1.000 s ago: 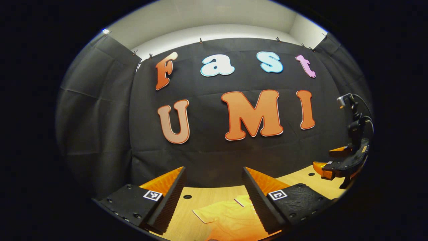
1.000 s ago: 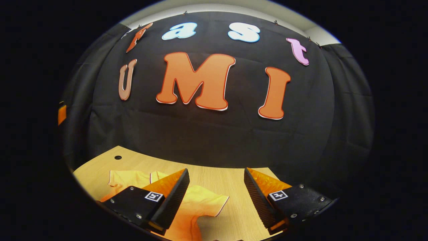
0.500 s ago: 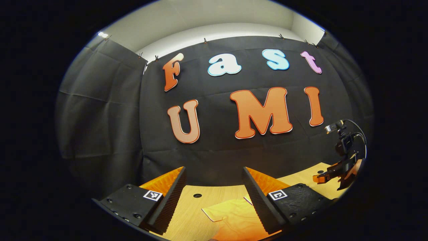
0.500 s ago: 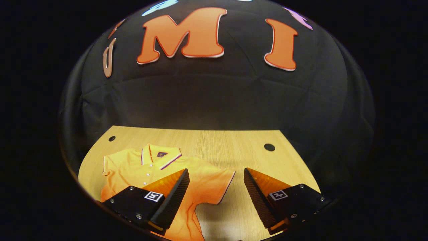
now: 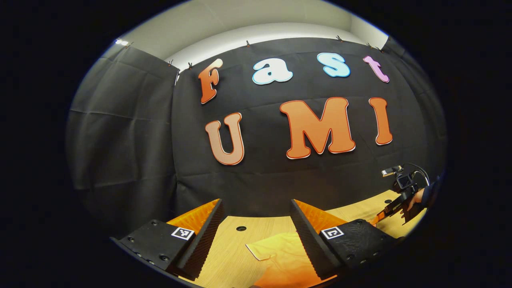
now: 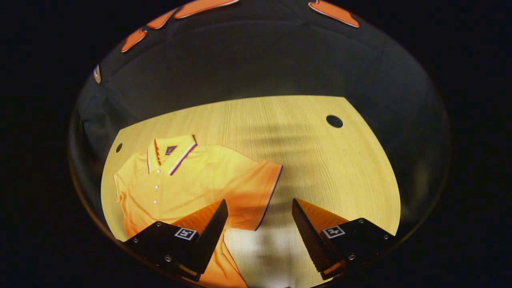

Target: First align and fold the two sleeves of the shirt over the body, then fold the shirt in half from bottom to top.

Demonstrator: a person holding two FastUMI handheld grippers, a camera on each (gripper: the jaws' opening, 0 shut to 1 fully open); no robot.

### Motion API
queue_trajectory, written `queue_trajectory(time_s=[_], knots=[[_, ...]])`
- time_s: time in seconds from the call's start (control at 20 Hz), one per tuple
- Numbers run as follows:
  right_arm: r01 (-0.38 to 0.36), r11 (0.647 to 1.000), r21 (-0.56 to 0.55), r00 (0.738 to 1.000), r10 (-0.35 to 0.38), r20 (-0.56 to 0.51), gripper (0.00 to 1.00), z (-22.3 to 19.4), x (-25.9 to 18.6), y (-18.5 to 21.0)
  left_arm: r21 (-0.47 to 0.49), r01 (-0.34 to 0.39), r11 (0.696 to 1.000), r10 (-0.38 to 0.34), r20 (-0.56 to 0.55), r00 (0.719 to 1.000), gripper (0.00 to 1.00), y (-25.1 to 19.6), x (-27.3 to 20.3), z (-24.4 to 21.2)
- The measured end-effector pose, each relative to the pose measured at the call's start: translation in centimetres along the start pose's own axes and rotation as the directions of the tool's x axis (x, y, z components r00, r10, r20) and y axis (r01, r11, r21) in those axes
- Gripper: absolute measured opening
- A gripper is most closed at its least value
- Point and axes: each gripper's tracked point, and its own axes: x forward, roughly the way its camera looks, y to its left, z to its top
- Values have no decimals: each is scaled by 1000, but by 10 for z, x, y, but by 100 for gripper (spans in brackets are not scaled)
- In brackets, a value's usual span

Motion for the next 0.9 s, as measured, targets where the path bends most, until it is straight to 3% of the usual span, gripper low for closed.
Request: queue_trajectory(time_s=[0.25,0.4,0.6,0.75,0.8,0.85,0.9], knots=[[-32,995,90,985,47,-163,90,-13,33,0,14,4,1000,-4,-20,1000,99,-4,2,-3],[-17,996,93,977,36,-212,82,-13,48,-1,15,4,1000,-3,-37,999,100,-5,3,-10],[28,998,53,962,-12,-273,81,-16,63,-1,10,-1,1000,1,-63,998,99,-4,8,-15],[71,997,23,948,-61,-311,70,-17,67,-1,12,-2,1000,3,-74,997,99,-3,9,-18],[66,998,15,946,-58,-318,58,-15,68,4,9,-1,1000,2,-79,997,99,-4,10,-21],[65,998,15,943,-56,-329,60,-15,67,6,3,1,1000,-1,-85,996,99,-4,10,-23],[67,998,22,947,-57,-315,55,-11,69,8,-3,3,1000,-3,-90,996,99,-4,12,-26]])
